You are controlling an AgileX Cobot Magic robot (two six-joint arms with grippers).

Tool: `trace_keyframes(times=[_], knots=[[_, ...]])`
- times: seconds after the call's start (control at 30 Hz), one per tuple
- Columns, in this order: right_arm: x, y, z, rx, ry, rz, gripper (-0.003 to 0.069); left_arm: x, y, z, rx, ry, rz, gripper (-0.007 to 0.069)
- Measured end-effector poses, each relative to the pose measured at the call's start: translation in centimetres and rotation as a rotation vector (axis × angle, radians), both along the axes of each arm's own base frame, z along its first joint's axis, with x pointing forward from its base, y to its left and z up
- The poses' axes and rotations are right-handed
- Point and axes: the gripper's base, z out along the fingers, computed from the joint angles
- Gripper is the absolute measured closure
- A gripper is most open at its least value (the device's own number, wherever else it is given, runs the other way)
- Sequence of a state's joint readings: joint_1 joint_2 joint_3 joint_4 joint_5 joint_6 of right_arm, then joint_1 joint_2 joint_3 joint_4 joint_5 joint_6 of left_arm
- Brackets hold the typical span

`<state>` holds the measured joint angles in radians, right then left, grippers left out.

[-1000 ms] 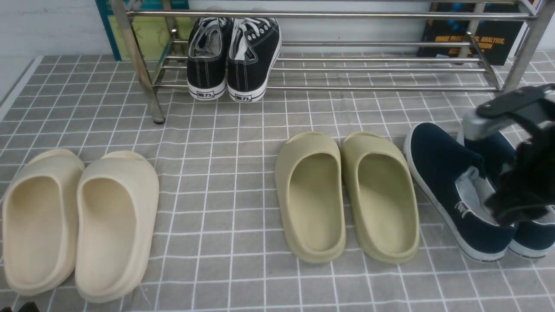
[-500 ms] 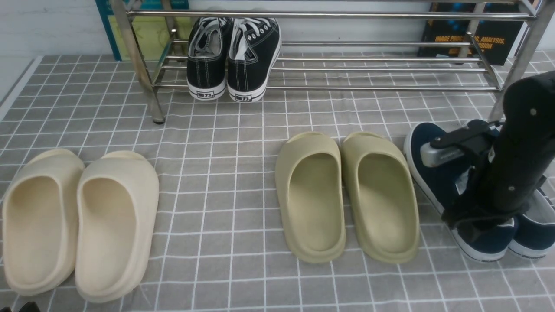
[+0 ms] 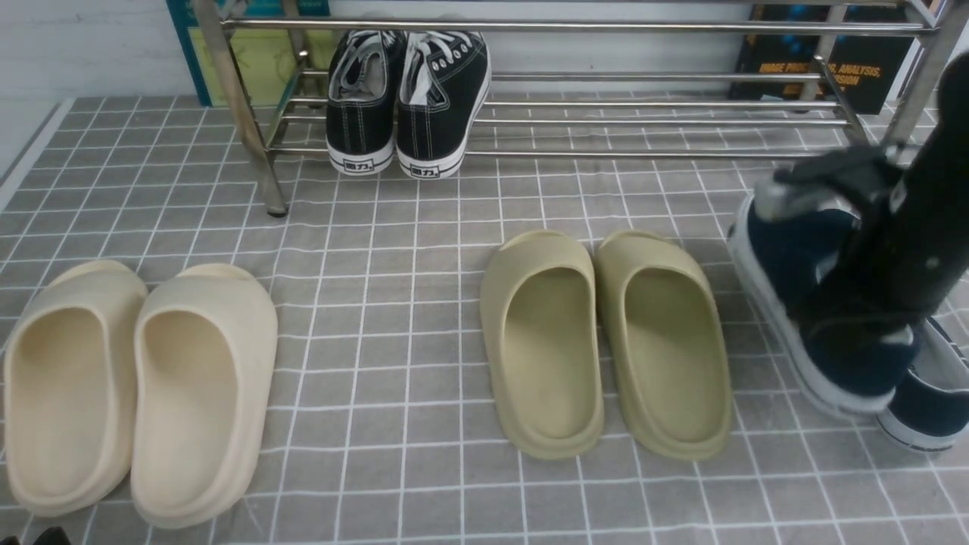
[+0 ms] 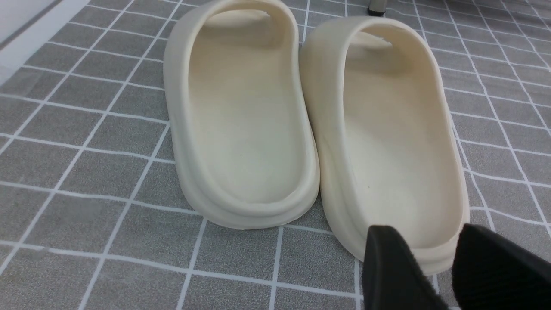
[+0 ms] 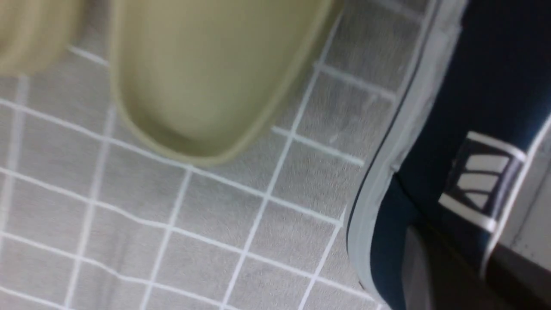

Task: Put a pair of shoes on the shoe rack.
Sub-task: Use the right arm to put a shoe into the shoe rack

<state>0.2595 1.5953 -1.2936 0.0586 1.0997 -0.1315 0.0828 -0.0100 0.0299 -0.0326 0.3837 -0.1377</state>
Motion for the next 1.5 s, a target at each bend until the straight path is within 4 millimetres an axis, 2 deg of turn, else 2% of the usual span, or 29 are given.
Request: trace_keyframes(times=[0.17, 0.33, 0.47, 0.5, 0.67, 1.0, 1.3, 1.5], knots=[[1.4, 0.4, 2.7, 0.022, -0.089, 0.005, 0.061, 0.0, 0.0, 0.0, 0.0, 0.0, 0.0, 0.0387], [3.6, 0.9, 3.5, 0.03, -0.126, 0.011, 0.061, 0.0, 0.0, 0.0, 0.0, 0.0, 0.0, 0.0387], [5.5, 1.3, 3.1, 0.007, -0.134, 0.014, 0.061, 0.0, 0.0, 0.0, 0.0, 0.0, 0.0, 0.0387], [6.6, 1.4, 2.7, -0.009, -0.137, 0.016, 0.061, 0.0, 0.0, 0.0, 0.0, 0.0, 0.0, 0.0387], [9.5, 1.9, 1.7, -0.04, -0.154, 0.036, 0.061, 0.0, 0.0, 0.0, 0.0, 0.001, 0.0, 0.0386], [14.0, 3.1, -0.3, -0.052, -0.242, 0.109, 0.061, 0.0, 0.0, 0.0, 0.0, 0.001, 0.0, 0.0386], [15.9, 3.5, -0.6, -0.041, -0.345, 0.108, 0.061, 0.0, 0.0, 0.0, 0.0, 0.001, 0.0, 0.0386], [16.7, 3.6, -1.5, -0.052, -0.377, 0.112, 0.061, 0.0, 0.0, 0.0, 0.0, 0.001, 0.0, 0.0386]])
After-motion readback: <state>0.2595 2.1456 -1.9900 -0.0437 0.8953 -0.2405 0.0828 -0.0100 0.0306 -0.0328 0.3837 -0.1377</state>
